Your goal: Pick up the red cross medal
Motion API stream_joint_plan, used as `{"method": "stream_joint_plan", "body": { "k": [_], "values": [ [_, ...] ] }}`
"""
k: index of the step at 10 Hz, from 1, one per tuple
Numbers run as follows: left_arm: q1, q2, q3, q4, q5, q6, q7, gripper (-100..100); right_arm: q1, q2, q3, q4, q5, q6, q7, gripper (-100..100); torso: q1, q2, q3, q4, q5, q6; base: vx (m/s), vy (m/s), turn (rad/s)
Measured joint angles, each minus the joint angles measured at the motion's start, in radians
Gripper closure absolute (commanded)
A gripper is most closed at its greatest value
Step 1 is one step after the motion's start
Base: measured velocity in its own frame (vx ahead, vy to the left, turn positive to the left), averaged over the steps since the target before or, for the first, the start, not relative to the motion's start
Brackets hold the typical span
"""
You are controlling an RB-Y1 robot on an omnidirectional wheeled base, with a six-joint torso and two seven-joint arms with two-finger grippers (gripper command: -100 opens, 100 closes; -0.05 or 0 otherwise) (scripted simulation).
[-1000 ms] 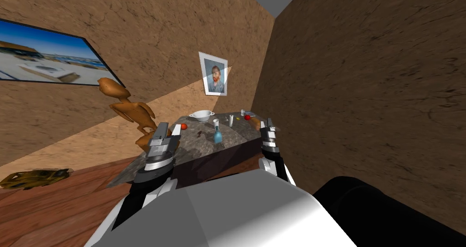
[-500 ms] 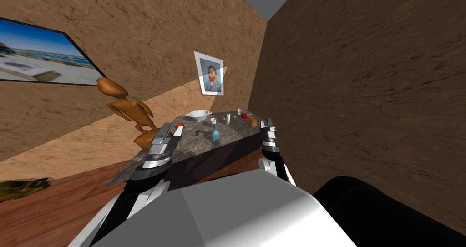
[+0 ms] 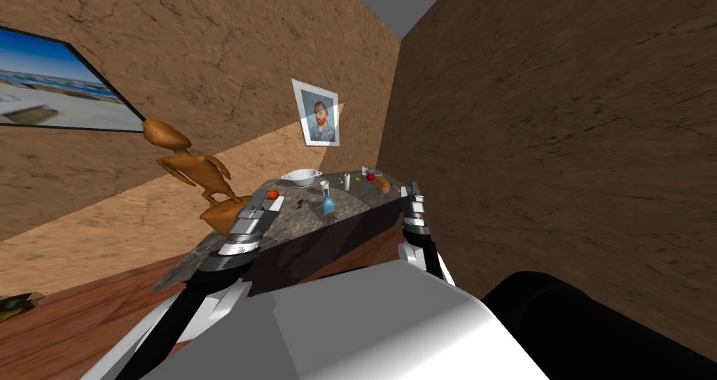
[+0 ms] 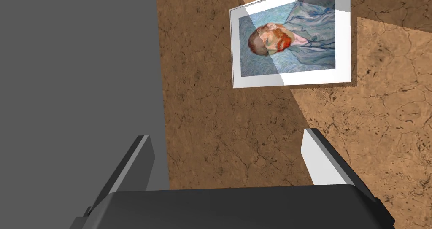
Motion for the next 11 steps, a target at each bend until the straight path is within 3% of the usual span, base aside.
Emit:
{"method": "stream_joint_plan", "body": {
  "k": [4,11],
  "values": [
    [-0.009,0.121,0.022,0.045,0.065,0.083,0.057,-100,0.000,0.000,0.000,0.000,0.000,0.000,0.000,0,0.000,-0.001,0.000,0.000,0.000,0.000,-0.044,-0.006,-0.119],
    [-0.029,0.296,0.023,0.133,0.142,0.206,0.106,-100,0.000,0.000,0.000,0.000,0.000,0.000,0.000,0,0.001,-0.003,-0.001,-0.001,0.000,-0.001,-0.026,-0.002,-0.124]
  ]
}}
